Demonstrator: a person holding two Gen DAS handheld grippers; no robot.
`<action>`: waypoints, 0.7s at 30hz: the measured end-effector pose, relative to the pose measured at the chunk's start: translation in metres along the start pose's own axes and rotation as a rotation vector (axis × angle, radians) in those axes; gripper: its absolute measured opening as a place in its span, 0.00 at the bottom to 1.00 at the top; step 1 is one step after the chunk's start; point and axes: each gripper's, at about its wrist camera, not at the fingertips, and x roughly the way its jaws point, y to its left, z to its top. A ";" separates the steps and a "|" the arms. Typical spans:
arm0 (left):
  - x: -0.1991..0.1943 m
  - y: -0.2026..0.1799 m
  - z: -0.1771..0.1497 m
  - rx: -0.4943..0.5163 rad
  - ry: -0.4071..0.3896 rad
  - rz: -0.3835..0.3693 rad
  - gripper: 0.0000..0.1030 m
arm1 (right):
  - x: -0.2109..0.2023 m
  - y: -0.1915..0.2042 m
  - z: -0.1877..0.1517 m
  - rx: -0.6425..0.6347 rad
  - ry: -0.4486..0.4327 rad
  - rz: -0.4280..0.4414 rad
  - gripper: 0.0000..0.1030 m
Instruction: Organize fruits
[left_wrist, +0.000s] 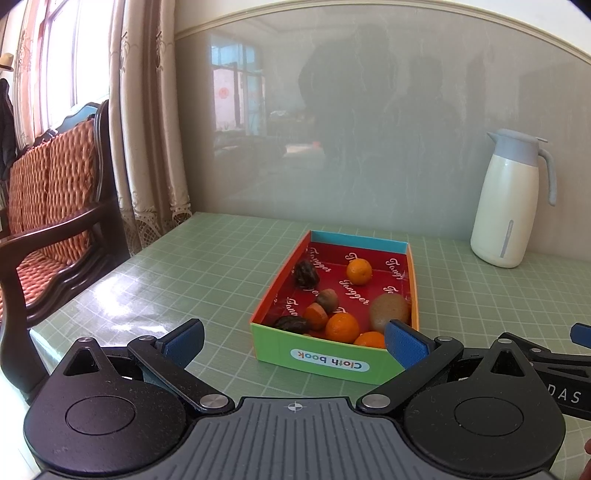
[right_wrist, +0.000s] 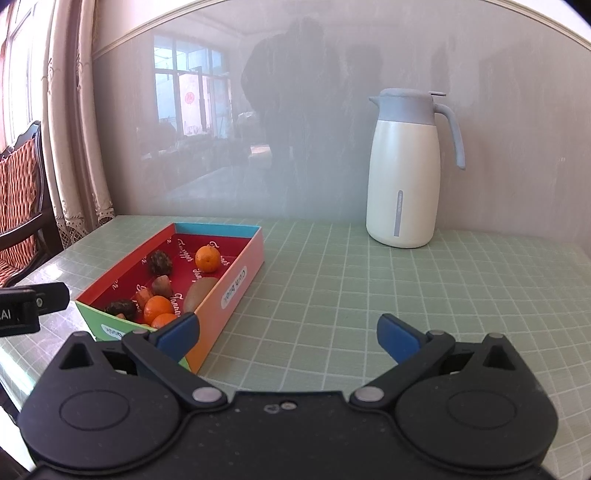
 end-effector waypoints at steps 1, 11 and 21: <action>0.000 0.000 0.000 0.000 0.001 0.000 1.00 | 0.000 0.000 0.000 0.001 -0.001 0.000 1.00; 0.003 -0.002 -0.002 0.007 -0.007 -0.002 1.00 | 0.002 0.000 -0.001 0.001 0.003 0.001 1.00; 0.005 0.001 -0.003 0.001 0.002 0.011 1.00 | 0.003 0.000 -0.002 0.000 0.004 -0.003 1.00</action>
